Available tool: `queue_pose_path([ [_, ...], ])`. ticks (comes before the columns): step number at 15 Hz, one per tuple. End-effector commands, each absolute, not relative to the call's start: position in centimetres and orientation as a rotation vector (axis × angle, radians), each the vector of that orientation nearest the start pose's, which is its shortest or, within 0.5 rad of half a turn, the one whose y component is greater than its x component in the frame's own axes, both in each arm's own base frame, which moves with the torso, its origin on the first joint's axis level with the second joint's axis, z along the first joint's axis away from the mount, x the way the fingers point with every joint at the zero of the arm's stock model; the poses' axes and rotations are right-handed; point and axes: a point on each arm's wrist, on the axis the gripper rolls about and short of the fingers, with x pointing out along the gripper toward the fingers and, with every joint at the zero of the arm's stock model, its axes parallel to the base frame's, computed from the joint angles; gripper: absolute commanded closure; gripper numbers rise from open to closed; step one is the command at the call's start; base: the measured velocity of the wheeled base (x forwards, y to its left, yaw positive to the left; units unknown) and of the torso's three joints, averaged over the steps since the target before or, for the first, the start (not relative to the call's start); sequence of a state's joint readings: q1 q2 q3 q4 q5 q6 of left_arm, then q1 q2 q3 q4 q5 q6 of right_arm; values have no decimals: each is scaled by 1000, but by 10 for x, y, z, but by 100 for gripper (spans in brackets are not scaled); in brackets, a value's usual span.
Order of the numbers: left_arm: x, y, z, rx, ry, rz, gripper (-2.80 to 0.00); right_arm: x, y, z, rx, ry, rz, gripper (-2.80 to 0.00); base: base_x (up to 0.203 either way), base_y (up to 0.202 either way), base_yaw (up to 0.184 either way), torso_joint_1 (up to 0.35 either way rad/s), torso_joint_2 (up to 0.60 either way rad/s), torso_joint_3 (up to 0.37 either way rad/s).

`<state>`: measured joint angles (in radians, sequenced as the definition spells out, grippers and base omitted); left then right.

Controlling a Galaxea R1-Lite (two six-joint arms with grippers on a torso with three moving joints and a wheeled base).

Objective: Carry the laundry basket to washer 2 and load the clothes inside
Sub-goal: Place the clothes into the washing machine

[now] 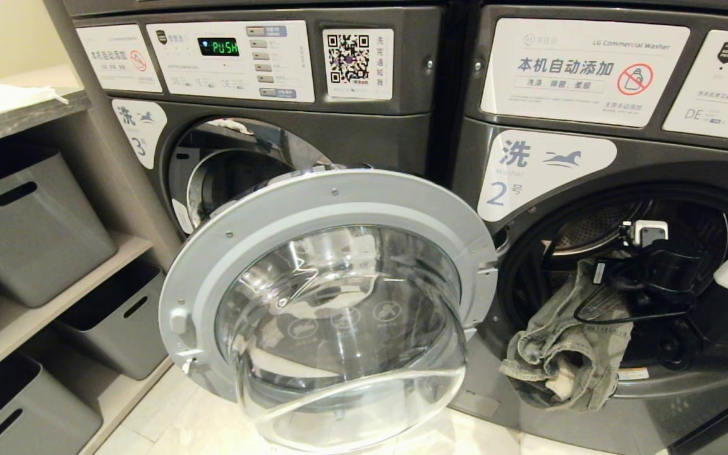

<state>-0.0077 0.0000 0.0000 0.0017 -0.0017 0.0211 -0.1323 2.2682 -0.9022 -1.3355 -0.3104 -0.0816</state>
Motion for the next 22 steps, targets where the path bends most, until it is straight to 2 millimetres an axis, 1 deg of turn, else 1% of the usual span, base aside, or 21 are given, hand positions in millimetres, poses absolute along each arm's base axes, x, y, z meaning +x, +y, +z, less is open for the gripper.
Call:
queue_pose_path([
  [1,-23,0,75,21,3,-9,0,422,-71,47,-93,51,-461,0,0,0,0,0,0,0],
  [2,-23,0,75,22,3,-9,0,431,-76,44,-103,32,-469,0,0,0,0,0,0,0],
  [5,-23,0,75,21,3,-9,0,462,-86,46,-121,-38,-485,0,0,0,0,0,0,0],
  [10,-23,0,75,21,3,-9,0,512,-96,59,-154,-106,-489,0,0,0,0,0,0,0],
  [13,-23,0,75,22,3,-9,0,537,-100,61,-179,-138,-495,0,0,0,0,0,0,0],
  [14,-23,0,75,23,3,-9,0,543,-101,58,-185,-124,-495,0,0,0,0,0,0,0],
  [15,-23,0,75,22,3,-9,0,545,-101,54,-191,-107,-494,0,0,0,0,0,0,0],
  [16,-23,0,75,22,3,-10,0,545,-100,46,-196,-76,-493,0,0,0,0,0,0,0],
  [18,-23,0,75,23,4,-11,0,542,-99,38,-198,-45,-494,0,0,0,0,0,0,0],
  [20,-23,0,76,23,4,-12,0,528,-97,25,-201,42,-487,0,0,0,0,0,0,0],
  [22,-23,0,75,23,4,-12,0,505,-93,14,-196,154,-461,0,0,0,0,0,0,0],
])
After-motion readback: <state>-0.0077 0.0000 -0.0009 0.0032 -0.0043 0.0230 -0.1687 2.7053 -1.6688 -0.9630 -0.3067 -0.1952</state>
